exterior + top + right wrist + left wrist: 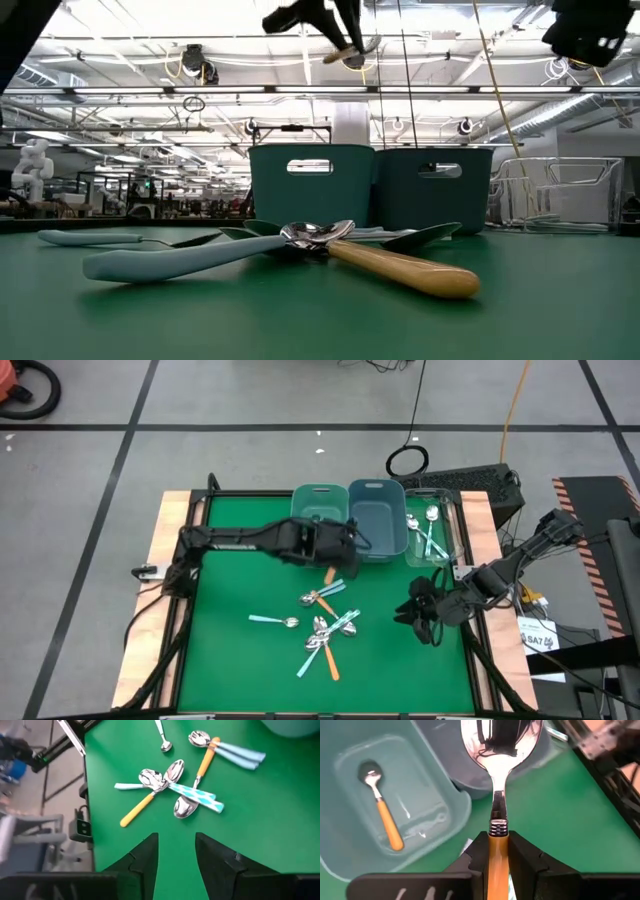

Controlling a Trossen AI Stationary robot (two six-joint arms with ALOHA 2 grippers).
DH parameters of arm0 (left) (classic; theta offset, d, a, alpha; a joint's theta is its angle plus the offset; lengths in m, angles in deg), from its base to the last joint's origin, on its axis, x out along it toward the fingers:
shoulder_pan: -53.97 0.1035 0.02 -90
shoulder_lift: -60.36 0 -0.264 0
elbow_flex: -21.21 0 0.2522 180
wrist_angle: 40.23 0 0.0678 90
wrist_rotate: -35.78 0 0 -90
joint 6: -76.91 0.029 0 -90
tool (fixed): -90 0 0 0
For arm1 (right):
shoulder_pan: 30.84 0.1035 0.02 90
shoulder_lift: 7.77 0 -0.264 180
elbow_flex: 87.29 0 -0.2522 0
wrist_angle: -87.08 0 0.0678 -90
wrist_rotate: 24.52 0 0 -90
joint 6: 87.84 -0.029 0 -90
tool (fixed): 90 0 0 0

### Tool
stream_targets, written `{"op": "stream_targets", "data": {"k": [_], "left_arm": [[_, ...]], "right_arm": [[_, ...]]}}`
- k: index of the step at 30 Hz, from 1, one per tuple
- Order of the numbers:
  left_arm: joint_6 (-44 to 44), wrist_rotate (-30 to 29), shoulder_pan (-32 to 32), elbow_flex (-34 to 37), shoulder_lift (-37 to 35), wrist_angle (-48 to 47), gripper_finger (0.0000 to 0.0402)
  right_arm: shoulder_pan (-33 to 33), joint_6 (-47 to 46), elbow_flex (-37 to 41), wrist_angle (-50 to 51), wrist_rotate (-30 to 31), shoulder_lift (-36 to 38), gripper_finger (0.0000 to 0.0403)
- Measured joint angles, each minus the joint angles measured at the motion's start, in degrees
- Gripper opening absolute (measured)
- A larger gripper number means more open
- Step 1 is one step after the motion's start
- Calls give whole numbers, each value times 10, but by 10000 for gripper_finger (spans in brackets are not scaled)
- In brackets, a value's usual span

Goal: Sort silverware by color (type)
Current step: Put the yellow spoon into the green bin

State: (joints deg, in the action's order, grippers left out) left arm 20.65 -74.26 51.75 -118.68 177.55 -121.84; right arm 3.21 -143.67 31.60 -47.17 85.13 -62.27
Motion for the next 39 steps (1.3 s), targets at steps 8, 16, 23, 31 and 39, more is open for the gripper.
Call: {"op": "stream_targets", "data": {"k": [8, 16, 23, 31, 39], "left_arm": [[2, 17, 80, 0, 0, -1, 52], [28, 20, 157, 0, 21, 0, 52], [34, 61, 192, 0, 72, -14, 52], [6, 96, 205, 0, 138, -27, 52], [-15, 110, 216, 1, 168, -21, 71]], "right_arm": [[-37, 128, 0, 23, -34, 58, 125], [-84, 235, 0, 78, -32, 152, 125], [-100, 256, 0, 103, -32, 185, 125], [-117, 270, 0, 142, -31, 215, 125], [-135, 281, 0, 146, -28, 230, 125]]}}
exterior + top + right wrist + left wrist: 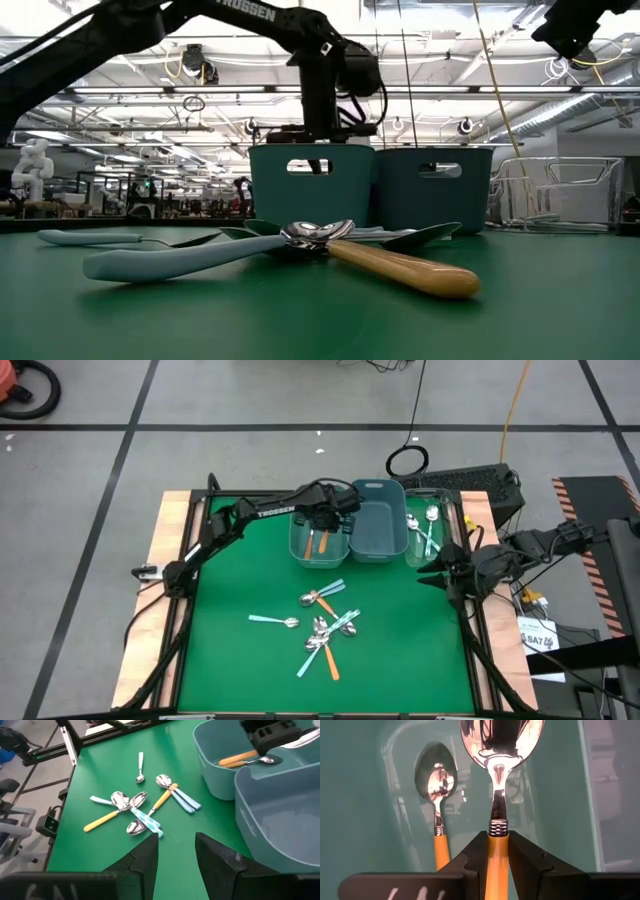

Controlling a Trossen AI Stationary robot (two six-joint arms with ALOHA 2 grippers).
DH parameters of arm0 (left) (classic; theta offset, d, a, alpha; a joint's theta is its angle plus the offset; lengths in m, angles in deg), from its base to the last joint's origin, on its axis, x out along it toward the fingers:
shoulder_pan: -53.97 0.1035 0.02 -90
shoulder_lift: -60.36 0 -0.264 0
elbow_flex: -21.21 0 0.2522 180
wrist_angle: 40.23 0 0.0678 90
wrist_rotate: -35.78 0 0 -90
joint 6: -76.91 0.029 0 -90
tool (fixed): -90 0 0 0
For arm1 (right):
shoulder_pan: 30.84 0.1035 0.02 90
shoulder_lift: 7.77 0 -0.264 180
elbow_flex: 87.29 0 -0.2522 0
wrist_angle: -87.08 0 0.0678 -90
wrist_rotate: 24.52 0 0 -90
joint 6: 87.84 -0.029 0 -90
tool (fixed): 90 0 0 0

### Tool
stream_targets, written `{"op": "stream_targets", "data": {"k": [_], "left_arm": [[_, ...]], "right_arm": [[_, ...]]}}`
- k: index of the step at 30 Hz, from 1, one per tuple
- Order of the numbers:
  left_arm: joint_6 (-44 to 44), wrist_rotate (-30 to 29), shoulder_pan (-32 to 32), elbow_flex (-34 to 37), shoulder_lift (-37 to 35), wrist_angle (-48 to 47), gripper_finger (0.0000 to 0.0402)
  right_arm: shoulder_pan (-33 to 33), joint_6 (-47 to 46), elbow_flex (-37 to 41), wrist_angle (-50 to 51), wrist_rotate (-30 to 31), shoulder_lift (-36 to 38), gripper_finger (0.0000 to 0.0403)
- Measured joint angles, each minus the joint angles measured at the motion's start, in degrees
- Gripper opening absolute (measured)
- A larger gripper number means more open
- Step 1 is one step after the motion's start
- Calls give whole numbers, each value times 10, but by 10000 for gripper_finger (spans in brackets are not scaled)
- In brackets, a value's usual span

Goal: Sort silverware by color (type)
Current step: Put the yellow spoon into the green bin, then put the blue spoon into the blue bin

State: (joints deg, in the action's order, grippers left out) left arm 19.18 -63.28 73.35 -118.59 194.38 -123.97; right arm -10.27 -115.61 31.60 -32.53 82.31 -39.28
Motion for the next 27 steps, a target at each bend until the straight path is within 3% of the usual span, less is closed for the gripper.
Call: {"op": "stream_targets", "data": {"k": [7, 12, 18, 27], "left_arm": [[4, 7, 1, 0, 24, -1, 75], [1, 50, 0, 0, 49, -9, 77], [15, 43, -7, 0, 52, -19, 81], [21, 38, 7, 0, 51, -46, 171]], "right_arm": [[-16, 1, 0, 0, 17, -2, 125], [-25, -7, 0, -6, 29, -3, 125], [-35, -32, 0, -32, 60, -12, 125], [-48, -73, 0, -57, 59, -28, 125]]}}
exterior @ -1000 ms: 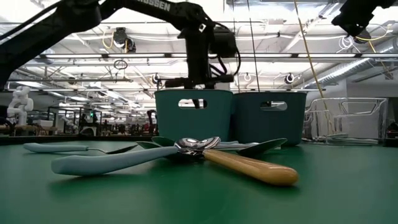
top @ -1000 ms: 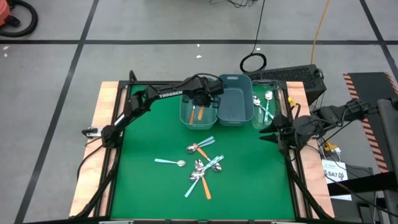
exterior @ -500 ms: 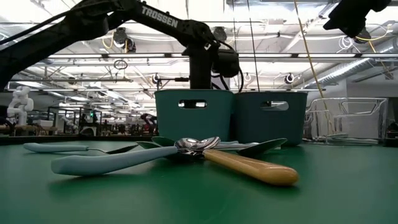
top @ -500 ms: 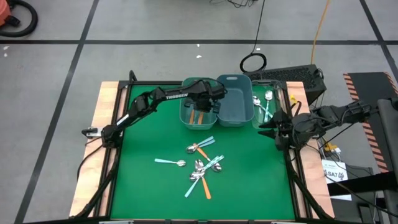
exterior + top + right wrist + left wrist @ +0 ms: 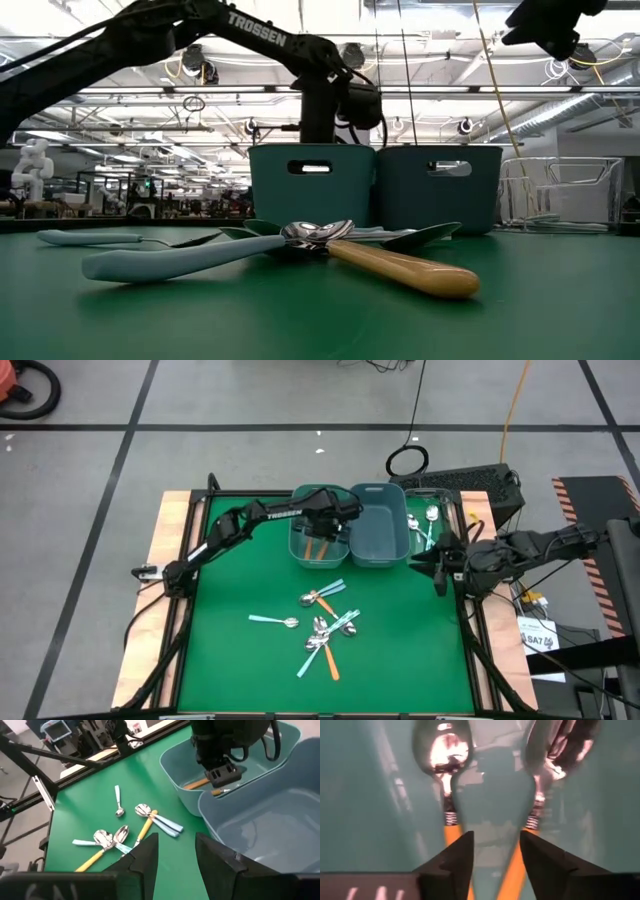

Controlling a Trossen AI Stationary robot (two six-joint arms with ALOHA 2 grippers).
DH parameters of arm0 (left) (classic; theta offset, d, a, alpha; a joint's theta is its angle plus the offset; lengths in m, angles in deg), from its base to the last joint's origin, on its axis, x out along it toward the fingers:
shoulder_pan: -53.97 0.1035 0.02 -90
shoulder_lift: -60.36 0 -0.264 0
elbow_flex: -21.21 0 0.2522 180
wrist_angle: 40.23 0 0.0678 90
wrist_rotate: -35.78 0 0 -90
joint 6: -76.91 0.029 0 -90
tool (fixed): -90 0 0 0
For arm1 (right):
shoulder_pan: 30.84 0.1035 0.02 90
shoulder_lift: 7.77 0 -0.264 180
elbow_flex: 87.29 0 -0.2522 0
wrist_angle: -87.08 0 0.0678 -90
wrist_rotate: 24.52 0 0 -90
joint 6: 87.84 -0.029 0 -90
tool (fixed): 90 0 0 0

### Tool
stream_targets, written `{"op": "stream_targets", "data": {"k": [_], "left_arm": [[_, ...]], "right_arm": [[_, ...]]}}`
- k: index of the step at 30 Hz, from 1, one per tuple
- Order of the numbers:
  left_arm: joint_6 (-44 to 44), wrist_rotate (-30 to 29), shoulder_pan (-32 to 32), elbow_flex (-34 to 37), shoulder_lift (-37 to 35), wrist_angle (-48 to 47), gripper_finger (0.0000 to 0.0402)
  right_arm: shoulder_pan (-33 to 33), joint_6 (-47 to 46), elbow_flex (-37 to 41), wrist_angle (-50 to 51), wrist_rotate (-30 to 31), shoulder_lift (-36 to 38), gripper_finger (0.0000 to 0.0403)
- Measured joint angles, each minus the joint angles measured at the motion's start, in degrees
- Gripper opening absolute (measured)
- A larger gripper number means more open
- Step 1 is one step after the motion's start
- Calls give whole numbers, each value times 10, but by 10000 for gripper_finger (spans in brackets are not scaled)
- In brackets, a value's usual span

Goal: Sort silverware by color (type)
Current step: Put the blue spoon into the blue bin

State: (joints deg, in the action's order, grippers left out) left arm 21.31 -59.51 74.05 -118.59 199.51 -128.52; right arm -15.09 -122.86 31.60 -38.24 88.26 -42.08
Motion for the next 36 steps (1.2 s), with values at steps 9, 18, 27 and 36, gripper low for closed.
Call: {"op": "stream_targets", "data": {"k": [9, 18, 27, 36], "left_arm": [[149, 0, -6, -28, -98, -8, 195], [262, -69, -102, -85, -177, -25, 195], [300, -169, -225, -86, -204, -144, 195], [326, -168, -293, -44, -204, -118, 195]], "right_arm": [[-1, -115, 0, -5, -3, -48, 125], [-31, -49, 0, 1, -3, -178, 125], [-116, 37, 0, -8, -11, -264, 125], [-188, 109, 0, -19, -64, -304, 125]]}}
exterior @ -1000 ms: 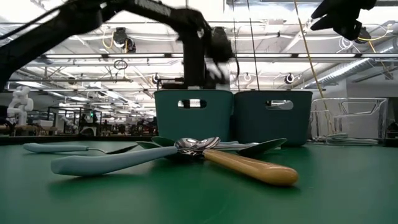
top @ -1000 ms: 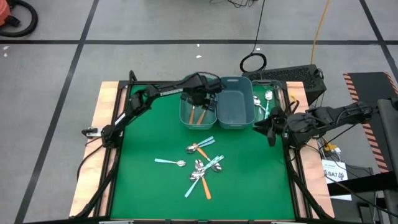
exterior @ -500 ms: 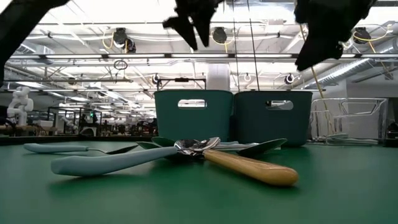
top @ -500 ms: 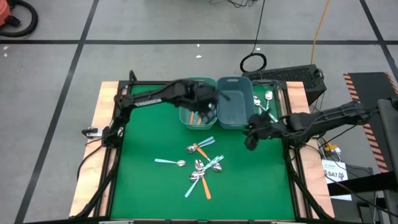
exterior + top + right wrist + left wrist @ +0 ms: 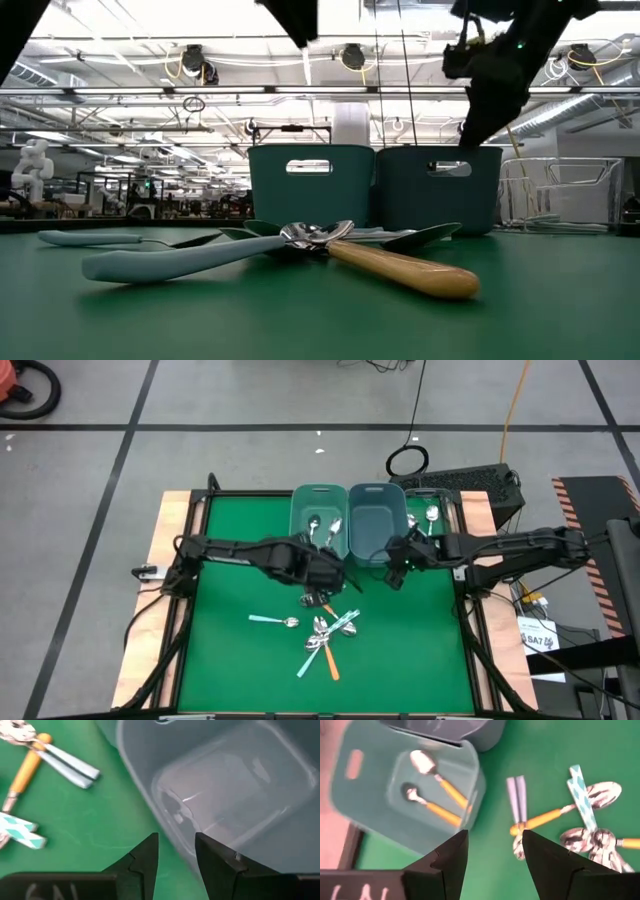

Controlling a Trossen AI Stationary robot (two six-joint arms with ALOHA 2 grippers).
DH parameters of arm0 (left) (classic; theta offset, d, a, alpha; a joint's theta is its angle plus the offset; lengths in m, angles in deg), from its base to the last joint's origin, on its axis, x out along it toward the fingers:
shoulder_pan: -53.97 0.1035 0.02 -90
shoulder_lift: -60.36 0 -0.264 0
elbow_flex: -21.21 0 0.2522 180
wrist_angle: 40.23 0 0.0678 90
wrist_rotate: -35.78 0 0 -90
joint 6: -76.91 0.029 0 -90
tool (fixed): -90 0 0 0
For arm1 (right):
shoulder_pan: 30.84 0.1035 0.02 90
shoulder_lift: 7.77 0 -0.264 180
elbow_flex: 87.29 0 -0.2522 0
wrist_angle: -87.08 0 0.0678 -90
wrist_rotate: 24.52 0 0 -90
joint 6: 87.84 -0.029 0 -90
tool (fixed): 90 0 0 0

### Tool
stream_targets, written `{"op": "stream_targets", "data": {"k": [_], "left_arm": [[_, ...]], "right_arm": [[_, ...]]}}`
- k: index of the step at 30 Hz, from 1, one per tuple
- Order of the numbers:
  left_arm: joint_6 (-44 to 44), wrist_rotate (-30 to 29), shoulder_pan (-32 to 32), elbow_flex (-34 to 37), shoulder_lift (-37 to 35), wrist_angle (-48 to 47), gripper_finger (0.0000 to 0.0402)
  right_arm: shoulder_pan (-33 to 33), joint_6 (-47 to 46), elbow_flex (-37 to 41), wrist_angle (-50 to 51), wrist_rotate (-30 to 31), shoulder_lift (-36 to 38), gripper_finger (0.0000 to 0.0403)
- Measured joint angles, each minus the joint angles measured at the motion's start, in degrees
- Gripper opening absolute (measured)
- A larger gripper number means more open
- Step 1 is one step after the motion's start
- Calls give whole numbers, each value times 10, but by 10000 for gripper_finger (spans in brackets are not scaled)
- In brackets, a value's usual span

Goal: Sort silverware by color (type)
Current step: Put the blue spoon into the blue bin

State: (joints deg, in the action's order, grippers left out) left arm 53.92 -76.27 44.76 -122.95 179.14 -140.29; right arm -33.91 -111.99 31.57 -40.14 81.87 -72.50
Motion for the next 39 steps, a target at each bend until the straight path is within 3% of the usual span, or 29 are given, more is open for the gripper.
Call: {"op": "stream_targets", "data": {"k": [7, 14, 16, 18, 21, 24, 27, 31, 39], "left_arm": [[-11, 59, -11, 52, 1, 137, 195], [31, 20, -30, 81, -9, 54, 194], [41, 47, -33, 148, -43, 84, 187], [38, 112, -36, 235, -93, 186, 171], [0, 162, -54, 379, -170, 316, 142], [-67, 166, -76, 500, -234, 415, 121], [-138, 152, -95, 573, -264, 464, 114], [-214, 128, -119, 591, -267, 423, 113], [-265, 109, -167, 590, -267, 365, 113]], "right_arm": [[-30, 10, 0, 3, -5, -7, 125], [-22, -88, 0, -4, -139, 53, 125], [-11, -133, 0, -10, -175, 73, 125], [7, -170, 0, -22, -196, 92, 125], [43, -213, 0, -39, -192, 111, 125], [79, -244, 0, -57, -169, 118, 125], [111, -244, 0, -86, -149, 103, 125], [144, -233, 0, -136, -151, 53, 125], [161, -225, -19, -168, -152, -56, 125]]}}
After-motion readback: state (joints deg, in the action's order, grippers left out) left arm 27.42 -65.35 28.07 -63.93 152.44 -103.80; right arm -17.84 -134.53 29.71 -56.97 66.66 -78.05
